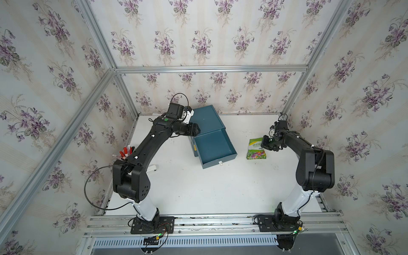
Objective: Take the seed bags out of the drawer
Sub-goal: Place the seed packet at the center of the board, then close the drawer in the storage box.
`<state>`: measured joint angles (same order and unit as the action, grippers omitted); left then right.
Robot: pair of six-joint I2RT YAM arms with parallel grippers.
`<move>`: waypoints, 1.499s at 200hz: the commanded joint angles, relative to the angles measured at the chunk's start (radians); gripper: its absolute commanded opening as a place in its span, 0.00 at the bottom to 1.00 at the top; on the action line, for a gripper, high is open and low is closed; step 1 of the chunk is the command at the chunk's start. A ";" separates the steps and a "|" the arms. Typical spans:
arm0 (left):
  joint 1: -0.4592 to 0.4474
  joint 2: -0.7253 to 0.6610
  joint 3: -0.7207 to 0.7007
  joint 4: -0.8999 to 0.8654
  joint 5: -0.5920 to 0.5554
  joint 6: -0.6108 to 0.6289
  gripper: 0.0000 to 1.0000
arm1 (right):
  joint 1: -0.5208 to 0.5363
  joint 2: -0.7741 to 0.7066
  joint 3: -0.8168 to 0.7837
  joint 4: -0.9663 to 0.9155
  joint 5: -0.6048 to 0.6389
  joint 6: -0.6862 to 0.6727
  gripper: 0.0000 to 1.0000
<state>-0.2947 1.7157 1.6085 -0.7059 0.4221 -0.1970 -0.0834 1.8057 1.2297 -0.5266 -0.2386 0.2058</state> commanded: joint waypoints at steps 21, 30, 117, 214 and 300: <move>-0.001 0.013 0.004 -0.032 -0.005 0.034 0.71 | -0.001 0.039 0.009 -0.009 0.083 -0.008 0.08; 0.000 0.015 0.005 -0.032 -0.005 0.033 0.71 | -0.002 0.048 0.013 -0.019 0.101 -0.008 0.11; -0.001 0.018 0.006 -0.032 -0.003 0.034 0.71 | -0.006 -0.002 0.023 -0.047 0.121 -0.005 0.35; -0.001 0.018 0.014 -0.041 -0.007 0.042 0.71 | 0.018 -0.284 -0.023 -0.154 -0.082 -0.041 0.84; 0.000 0.018 0.021 -0.047 -0.006 0.040 0.71 | 0.225 -0.519 -0.054 -0.228 -0.163 -0.036 0.98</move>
<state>-0.2939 1.7256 1.6241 -0.7185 0.4259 -0.1902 0.0933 1.3334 1.1873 -0.7269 -0.3790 0.1596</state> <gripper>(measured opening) 0.711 0.979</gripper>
